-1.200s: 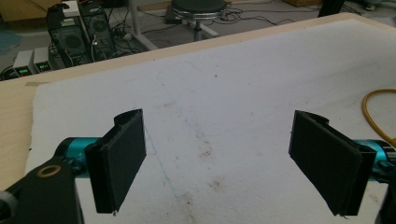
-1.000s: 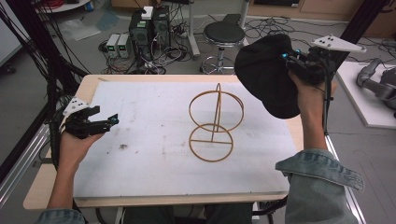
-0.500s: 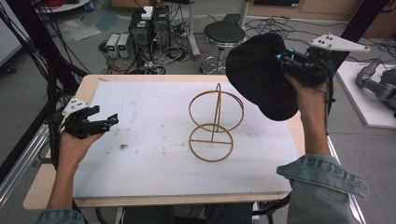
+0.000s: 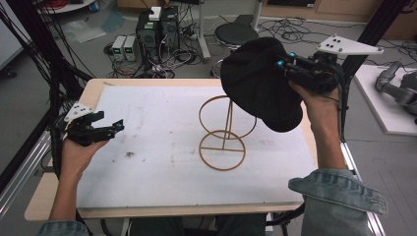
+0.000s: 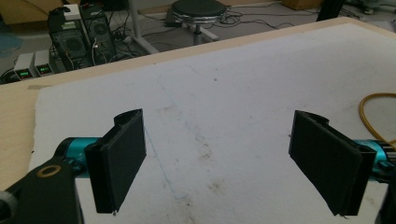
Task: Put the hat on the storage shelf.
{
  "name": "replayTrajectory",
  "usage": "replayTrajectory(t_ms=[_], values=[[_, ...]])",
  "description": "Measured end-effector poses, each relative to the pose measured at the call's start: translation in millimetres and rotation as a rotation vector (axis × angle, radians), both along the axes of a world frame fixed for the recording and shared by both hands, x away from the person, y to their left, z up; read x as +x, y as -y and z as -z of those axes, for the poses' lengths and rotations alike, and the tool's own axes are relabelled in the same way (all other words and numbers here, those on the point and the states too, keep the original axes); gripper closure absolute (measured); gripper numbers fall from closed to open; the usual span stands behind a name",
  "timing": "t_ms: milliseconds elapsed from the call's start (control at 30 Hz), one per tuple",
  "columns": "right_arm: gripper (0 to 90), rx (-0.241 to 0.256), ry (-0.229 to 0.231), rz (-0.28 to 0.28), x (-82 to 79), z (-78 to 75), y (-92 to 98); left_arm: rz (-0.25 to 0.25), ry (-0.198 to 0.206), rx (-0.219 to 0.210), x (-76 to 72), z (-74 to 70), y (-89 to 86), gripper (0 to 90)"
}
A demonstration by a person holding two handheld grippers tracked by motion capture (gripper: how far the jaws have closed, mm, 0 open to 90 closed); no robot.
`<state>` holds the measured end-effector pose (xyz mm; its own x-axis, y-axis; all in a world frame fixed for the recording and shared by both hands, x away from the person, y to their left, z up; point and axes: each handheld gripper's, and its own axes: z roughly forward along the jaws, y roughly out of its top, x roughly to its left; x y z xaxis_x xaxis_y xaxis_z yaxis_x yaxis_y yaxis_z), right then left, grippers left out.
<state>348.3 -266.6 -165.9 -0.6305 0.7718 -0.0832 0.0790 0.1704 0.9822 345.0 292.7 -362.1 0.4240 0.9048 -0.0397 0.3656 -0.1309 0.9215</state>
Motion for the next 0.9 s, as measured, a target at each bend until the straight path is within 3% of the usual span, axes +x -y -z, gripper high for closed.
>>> replayTrajectory(t_ms=[367,900], values=[[78.8,-0.042,-0.04,-0.118,1.5,12.9,-19.3,-0.003,0.001,-0.003,-0.8,-0.8,-1.4,19.0],[77.7,-0.112,-0.097,-0.228,1.6,27.7,-40.4,-0.004,0.002,-0.002,-0.7,-0.6,-1.5,19.1]])
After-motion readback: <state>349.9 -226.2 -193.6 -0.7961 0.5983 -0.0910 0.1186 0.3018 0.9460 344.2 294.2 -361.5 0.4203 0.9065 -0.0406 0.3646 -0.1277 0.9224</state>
